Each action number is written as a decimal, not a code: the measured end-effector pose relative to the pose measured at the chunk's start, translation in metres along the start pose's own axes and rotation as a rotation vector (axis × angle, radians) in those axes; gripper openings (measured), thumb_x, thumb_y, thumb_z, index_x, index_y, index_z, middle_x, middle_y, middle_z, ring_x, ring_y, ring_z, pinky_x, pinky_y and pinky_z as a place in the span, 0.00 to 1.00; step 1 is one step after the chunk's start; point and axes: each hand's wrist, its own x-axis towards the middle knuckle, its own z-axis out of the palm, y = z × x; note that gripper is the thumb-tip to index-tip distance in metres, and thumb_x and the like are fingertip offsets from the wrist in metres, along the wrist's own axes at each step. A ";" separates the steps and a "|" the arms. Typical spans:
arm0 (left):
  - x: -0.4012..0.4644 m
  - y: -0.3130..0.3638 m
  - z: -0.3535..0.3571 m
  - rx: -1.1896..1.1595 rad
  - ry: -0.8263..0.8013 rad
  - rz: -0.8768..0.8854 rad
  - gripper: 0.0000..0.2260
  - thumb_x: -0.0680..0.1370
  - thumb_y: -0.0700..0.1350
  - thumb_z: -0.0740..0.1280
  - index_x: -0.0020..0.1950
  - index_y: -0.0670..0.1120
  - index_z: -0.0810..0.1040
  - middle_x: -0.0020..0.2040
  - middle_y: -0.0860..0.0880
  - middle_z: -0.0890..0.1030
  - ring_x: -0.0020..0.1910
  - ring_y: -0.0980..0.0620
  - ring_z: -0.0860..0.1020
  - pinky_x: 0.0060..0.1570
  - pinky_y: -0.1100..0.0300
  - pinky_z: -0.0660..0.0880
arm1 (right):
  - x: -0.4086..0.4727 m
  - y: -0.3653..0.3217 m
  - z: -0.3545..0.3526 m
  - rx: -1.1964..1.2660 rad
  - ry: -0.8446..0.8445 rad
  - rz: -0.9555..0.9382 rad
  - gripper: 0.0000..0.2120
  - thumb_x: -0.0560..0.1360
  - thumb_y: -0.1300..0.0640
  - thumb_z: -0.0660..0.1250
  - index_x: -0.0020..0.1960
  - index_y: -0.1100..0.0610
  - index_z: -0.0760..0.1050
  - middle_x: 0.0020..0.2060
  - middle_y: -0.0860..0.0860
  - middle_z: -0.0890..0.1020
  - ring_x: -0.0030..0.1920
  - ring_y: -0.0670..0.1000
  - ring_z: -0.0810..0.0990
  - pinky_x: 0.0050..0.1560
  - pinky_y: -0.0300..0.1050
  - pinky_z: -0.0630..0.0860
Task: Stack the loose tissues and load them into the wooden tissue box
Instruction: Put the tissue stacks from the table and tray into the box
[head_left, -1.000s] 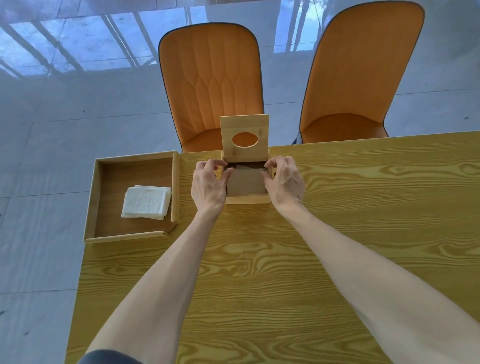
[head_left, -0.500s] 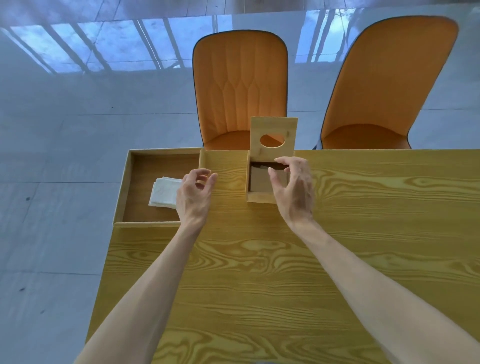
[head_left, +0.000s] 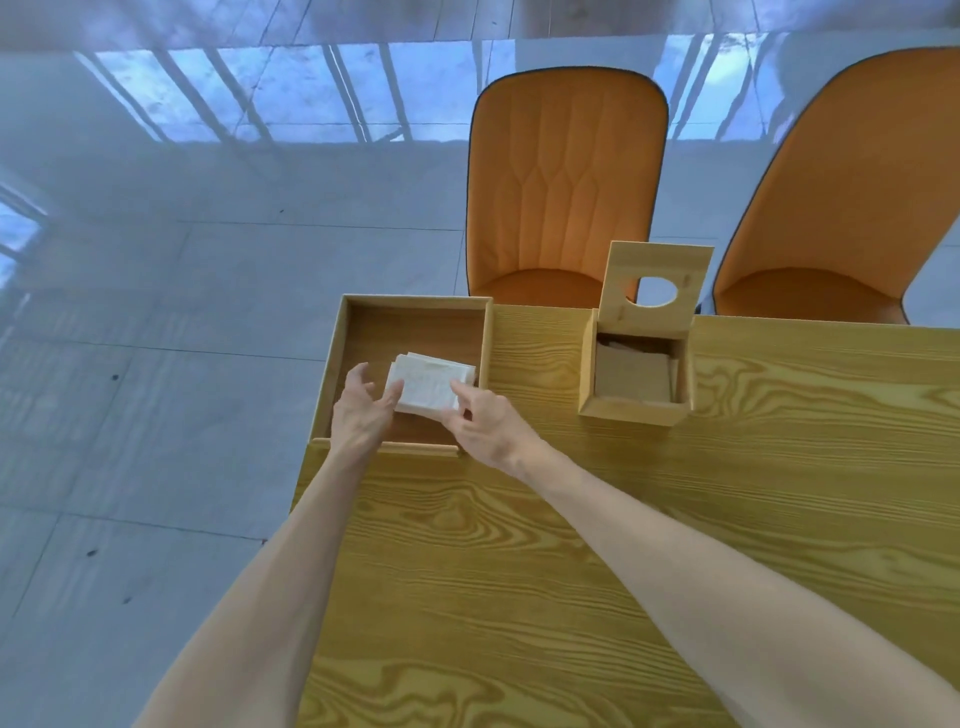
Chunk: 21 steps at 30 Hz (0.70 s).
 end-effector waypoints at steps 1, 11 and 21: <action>0.004 0.001 0.000 -0.021 -0.034 -0.028 0.32 0.80 0.54 0.66 0.80 0.46 0.58 0.74 0.41 0.70 0.72 0.41 0.70 0.69 0.46 0.68 | 0.006 -0.002 0.004 0.013 -0.054 0.032 0.26 0.83 0.52 0.58 0.78 0.58 0.57 0.73 0.55 0.69 0.73 0.55 0.68 0.68 0.40 0.62; 0.032 0.007 0.004 -0.089 -0.087 -0.140 0.32 0.79 0.50 0.69 0.79 0.46 0.60 0.74 0.43 0.71 0.73 0.43 0.70 0.70 0.48 0.67 | 0.039 0.006 0.021 -0.047 -0.162 0.071 0.33 0.83 0.47 0.56 0.81 0.55 0.45 0.80 0.53 0.50 0.80 0.51 0.50 0.79 0.48 0.48; 0.043 0.008 0.002 -0.208 -0.178 -0.284 0.24 0.76 0.46 0.73 0.70 0.41 0.75 0.62 0.42 0.80 0.61 0.44 0.77 0.60 0.50 0.75 | 0.037 0.009 0.018 -0.054 -0.154 0.069 0.31 0.83 0.45 0.56 0.81 0.52 0.49 0.80 0.53 0.55 0.79 0.53 0.57 0.78 0.49 0.54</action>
